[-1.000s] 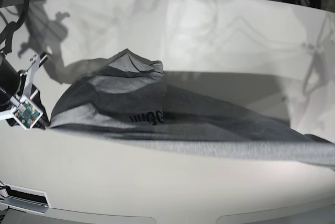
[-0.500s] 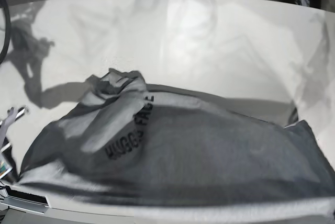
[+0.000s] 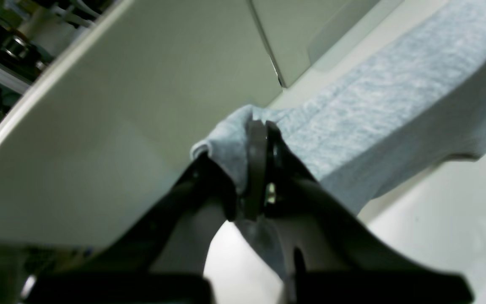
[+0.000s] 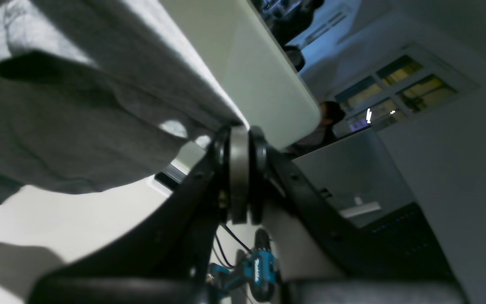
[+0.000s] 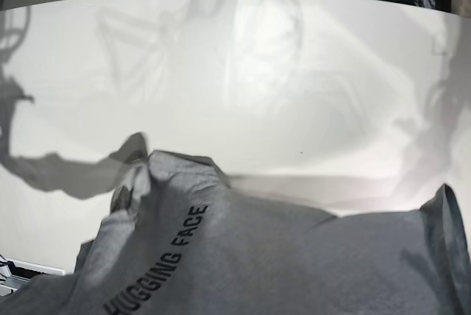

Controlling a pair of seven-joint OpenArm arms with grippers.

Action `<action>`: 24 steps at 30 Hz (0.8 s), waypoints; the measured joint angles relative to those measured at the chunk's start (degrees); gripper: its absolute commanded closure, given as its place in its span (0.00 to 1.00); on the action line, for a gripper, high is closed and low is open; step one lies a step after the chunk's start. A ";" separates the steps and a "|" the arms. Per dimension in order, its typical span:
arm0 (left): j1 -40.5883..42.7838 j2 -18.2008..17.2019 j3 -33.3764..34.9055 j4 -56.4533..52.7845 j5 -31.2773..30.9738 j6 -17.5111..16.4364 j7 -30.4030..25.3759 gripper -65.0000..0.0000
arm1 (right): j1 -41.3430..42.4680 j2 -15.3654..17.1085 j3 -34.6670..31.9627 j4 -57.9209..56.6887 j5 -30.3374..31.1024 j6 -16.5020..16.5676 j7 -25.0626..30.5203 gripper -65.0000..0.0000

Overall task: Layout the t-shirt on the table in an organized manner, then fold the t-shirt properly
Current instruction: 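Lift the shirt with both grippers and swing it flat onto the table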

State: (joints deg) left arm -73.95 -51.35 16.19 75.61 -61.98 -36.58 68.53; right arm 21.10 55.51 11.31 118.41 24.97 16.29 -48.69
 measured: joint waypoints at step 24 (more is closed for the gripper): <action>8.39 -3.96 23.65 -9.73 -22.58 1.66 12.11 1.00 | -13.25 5.66 0.28 -2.89 60.35 23.63 -31.56 1.00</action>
State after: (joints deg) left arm -65.56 -55.31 39.83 65.89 -84.55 -34.92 80.64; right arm 7.86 61.17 11.60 115.52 85.32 39.92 -80.25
